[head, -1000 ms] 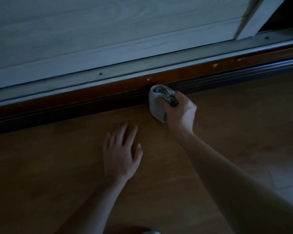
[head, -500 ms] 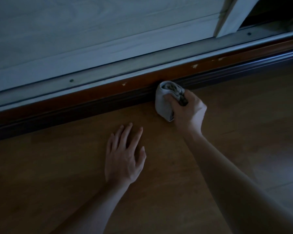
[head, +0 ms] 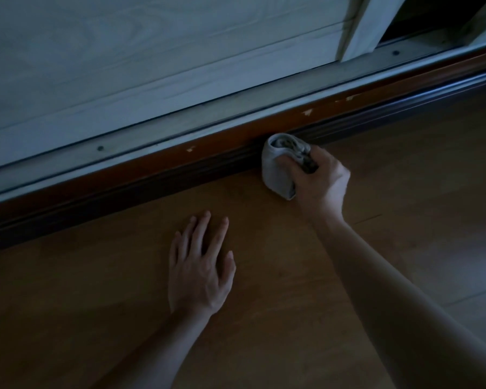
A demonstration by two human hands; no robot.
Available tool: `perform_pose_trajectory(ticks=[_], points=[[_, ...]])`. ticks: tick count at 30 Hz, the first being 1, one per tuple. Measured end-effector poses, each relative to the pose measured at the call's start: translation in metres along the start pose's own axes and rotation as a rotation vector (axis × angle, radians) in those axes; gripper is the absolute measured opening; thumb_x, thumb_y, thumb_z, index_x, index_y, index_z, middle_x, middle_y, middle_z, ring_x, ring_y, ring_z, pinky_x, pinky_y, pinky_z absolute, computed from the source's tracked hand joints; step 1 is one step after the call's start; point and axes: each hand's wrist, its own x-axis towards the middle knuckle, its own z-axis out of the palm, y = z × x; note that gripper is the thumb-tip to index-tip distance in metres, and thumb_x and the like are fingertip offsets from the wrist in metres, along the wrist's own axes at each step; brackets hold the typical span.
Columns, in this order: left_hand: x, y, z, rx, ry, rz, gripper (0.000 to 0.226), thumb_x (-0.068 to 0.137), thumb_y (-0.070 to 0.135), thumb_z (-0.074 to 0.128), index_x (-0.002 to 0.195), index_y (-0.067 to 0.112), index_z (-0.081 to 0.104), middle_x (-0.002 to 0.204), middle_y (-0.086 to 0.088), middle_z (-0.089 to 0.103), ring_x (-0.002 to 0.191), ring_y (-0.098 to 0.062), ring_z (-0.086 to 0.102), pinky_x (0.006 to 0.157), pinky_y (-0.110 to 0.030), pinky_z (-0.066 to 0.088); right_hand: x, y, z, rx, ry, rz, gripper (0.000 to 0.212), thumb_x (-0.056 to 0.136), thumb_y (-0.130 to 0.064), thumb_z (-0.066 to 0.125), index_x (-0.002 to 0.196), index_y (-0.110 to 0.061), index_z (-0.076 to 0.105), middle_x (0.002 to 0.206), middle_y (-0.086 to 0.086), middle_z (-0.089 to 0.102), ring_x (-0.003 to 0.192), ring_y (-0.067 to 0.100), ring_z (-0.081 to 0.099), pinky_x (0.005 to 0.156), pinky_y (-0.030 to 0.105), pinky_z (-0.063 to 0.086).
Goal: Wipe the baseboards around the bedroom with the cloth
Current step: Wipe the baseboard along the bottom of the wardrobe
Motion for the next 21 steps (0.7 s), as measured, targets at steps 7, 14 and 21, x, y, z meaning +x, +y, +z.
perform_pose_trajectory(ticks=[7, 14, 21], points=[[0.001, -0.001, -0.002, 0.005, -0.01, 0.004, 0.059, 0.097, 0.051, 0.035, 0.153, 0.032, 0.043, 0.162, -0.003, 0.034, 0.15, -0.027, 0.027, 0.121, -0.046, 0.014, -0.002, 0.0, 0.002, 0.017, 0.057, 0.077, 0.022, 0.086, -0.037, 0.077, 0.094, -0.017, 0.072, 0.091, -0.006, 0.068, 0.073, -0.002, 0.058, 0.063, 0.003, 0.04], [0.001, -0.001, -0.002, 0.002, -0.002, 0.006, 0.059, 0.097, 0.052, 0.036, 0.152, 0.033, 0.042, 0.162, -0.002, 0.035, 0.149, -0.025, 0.027, 0.12, -0.046, 0.014, 0.016, 0.016, -0.023, 0.003, 0.044, 0.091, 0.025, 0.089, -0.035, 0.075, 0.106, -0.018, 0.072, 0.097, -0.008, 0.07, 0.078, -0.009, 0.061, 0.064, 0.004, 0.045], [0.001, 0.0, 0.0, -0.012, -0.005, -0.004, 0.059, 0.097, 0.052, 0.035, 0.152, 0.033, 0.043, 0.163, -0.002, 0.034, 0.15, -0.027, 0.026, 0.121, -0.048, 0.015, 0.037, 0.033, -0.056, 0.045, 0.183, 0.209, 0.028, 0.086, -0.039, 0.076, 0.106, -0.018, 0.074, 0.091, -0.012, 0.07, 0.077, -0.007, 0.064, 0.062, 0.01, 0.05]])
